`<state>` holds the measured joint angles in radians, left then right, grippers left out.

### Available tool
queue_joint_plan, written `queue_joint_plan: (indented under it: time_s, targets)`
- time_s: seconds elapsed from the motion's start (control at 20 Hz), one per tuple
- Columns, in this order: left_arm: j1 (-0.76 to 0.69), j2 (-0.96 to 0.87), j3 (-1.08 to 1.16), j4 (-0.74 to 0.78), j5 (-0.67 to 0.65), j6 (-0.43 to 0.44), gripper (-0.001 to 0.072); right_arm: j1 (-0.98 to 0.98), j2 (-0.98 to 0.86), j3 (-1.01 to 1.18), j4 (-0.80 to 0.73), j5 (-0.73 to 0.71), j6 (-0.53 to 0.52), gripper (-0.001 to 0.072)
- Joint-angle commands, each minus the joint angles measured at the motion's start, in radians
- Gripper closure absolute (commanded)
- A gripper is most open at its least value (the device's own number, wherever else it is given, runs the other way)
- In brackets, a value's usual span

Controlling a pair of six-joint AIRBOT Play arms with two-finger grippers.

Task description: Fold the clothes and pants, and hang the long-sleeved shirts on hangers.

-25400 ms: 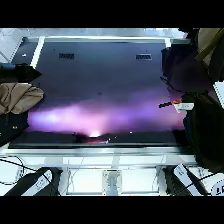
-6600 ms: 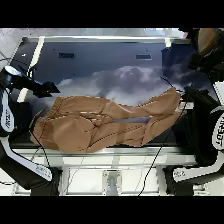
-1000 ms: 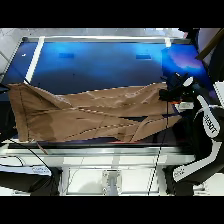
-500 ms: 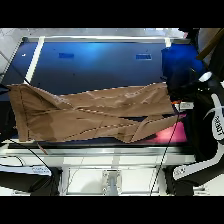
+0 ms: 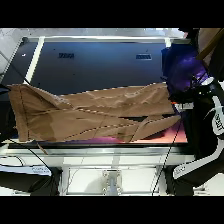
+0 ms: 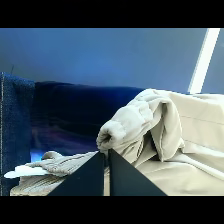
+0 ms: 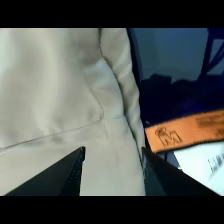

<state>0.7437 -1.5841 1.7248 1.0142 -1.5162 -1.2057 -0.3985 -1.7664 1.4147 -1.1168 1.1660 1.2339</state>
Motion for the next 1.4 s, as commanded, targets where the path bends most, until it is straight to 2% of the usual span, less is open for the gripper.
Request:
queue_joint_plan:
  time_s: [0.0, 0.25, 0.35, 0.4, 0.6, 0.65, 0.7, 0.75, 0.9, 1.0, 1.25, 1.35]
  targets:
    - [0.0, 0.0, 0.0, 0.0, 0.0, 0.0, 0.0683, 0.019, -0.048, 0.0, 0.018, -0.014, -0.024, 0.0289]
    - [0.0, 0.0, 0.0, 0.0, 0.0, 0.0, 0.0684, 0.033, -0.067, 0.0, 0.093, -0.016, -0.072, 0.0302]
    - [0.0, 0.0, 0.0, 0.0, 0.0, 0.0, 0.0684, 0.032, -0.066, 0.0, 0.124, -0.011, -0.096, 0.0496]
    - [0.0, 0.0, 0.0, 0.0, 0.0, 0.0, 0.0684, 0.032, -0.066, 0.0, 0.134, -0.001, -0.1, 0.0543]
    - [0.0, 0.0, 0.0, 0.0, 0.0, 0.0, 0.0683, 0.031, -0.057, 0.005, 0.143, 0.04, -0.1, 0.0544]
    - [0.0, 0.0, 0.0, 0.0, 0.0, 0.0, 0.0684, 0.031, -0.05, 0.005, 0.141, 0.039, -0.1, 0.0563]
    - [0.0, 0.0, 0.0, 0.0, 0.0, 0.0, 0.0684, 0.031, -0.04, 0.005, 0.141, 0.039, -0.1, 0.0677]
    - [0.0, 0.0, 0.0, 0.0, 0.0, 0.0, 0.0684, 0.031, -0.023, 0.005, 0.141, 0.039, -0.1, 0.0694]
    - [0.006, 0.017, 0.0, 0.0, 0.0, 0.0, 0.0684, 0.028, 0.076, 0.005, 0.091, 0.055, -0.097, 0.0695]
    - [0.024, 0.048, 0.001, 0.0, 0.002, 0.001, 0.0684, 0.008, 0.174, 0.005, 0.055, 0.118, -0.091, 0.0695]
    - [0.141, 0.134, 0.001, 0.0, 0.004, 0.0, 0.0684, -0.085, 0.476, 0.005, 0.055, 0.304, -0.065, 0.0696]
    - [0.192, 0.15, 0.001, -0.019, 0.005, -0.014, 0.0684, -0.099, 0.596, 0.005, 0.047, 0.304, -0.064, 0.0697]
